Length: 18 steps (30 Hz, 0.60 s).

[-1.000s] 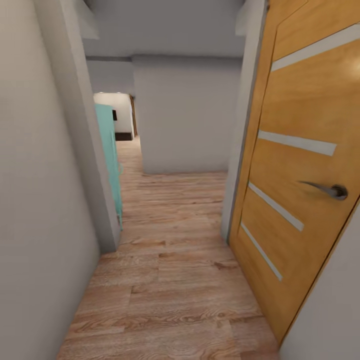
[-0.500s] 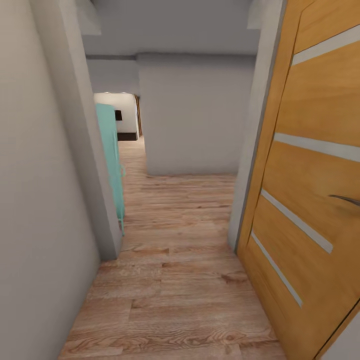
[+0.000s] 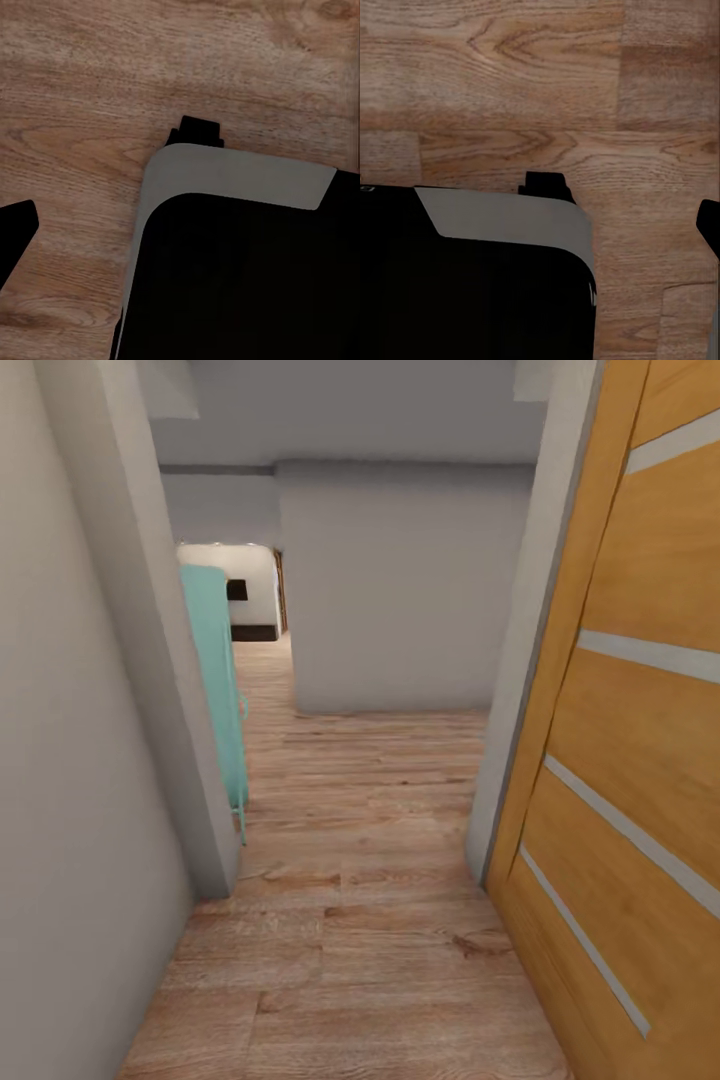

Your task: Move the two storage containers from the living room to the garage. In the garage, place one container on the floor and stack the other container on top of it (either order is fine).

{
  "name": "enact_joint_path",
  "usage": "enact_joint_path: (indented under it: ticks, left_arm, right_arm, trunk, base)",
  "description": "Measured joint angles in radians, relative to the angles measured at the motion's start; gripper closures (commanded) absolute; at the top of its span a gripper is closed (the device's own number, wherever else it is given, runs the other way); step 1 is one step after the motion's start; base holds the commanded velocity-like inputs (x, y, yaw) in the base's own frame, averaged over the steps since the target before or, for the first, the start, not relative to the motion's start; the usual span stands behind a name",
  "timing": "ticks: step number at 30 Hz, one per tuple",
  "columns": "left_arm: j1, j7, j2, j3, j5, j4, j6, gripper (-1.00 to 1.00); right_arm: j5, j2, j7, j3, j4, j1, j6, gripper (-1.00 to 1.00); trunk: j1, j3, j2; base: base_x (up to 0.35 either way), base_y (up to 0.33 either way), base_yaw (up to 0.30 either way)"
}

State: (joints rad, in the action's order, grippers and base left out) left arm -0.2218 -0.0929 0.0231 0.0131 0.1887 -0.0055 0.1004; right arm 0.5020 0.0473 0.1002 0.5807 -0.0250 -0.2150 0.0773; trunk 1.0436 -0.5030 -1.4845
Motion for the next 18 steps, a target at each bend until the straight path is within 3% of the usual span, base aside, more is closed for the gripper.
enact_joint_path:
  ticks: [18]
  left_arm:
    - [0.000, 0.000, 0.000, 0.000, 0.000, 0.000, 0.000, -1.00]
  right_arm:
    - [0.000, -0.001, 0.000, 0.000, 0.000, 0.000, 0.004, -1.00]
  trunk:
    - [0.000, -0.002, 0.000]
  base:
    - [0.323, 0.000, 0.016]
